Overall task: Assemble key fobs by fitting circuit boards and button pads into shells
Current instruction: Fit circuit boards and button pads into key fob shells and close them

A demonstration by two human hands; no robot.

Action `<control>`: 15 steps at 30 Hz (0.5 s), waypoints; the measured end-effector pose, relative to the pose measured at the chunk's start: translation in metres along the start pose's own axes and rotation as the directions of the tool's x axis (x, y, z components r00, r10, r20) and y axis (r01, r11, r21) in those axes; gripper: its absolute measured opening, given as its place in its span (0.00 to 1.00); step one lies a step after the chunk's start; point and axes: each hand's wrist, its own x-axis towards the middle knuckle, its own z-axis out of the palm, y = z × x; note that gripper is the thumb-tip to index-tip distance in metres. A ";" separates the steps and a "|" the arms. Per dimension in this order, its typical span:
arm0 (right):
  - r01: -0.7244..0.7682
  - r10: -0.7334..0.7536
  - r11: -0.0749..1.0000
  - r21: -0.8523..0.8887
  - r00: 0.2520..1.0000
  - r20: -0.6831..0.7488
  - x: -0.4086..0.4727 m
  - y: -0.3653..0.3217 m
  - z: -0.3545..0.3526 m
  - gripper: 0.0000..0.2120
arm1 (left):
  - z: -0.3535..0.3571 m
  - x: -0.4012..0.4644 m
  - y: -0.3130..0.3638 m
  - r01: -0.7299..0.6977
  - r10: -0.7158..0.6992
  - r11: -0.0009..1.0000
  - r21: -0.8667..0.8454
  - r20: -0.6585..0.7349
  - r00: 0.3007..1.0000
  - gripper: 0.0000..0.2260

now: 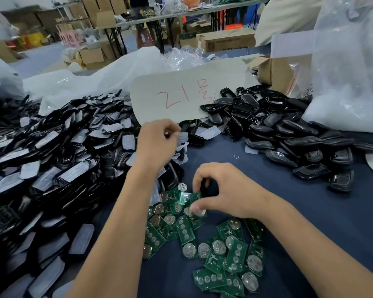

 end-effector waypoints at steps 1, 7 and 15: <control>-0.019 0.021 0.998 0.060 0.999 -0.029 -0.001 0.002 -0.001 0.15 | 0.004 -0.001 0.003 -0.051 0.050 0.998 0.033 0.032 0.998 0.07; -0.066 0.146 0.943 0.327 0.963 -0.225 0.002 0.014 -0.003 0.10 | 0.027 -0.007 0.011 -0.289 0.188 0.880 0.377 0.283 0.941 0.16; 0.071 0.394 0.659 0.748 0.815 -0.425 0.005 0.024 -0.015 0.18 | 0.028 -0.011 0.025 -0.340 0.187 0.857 0.388 0.381 0.906 0.07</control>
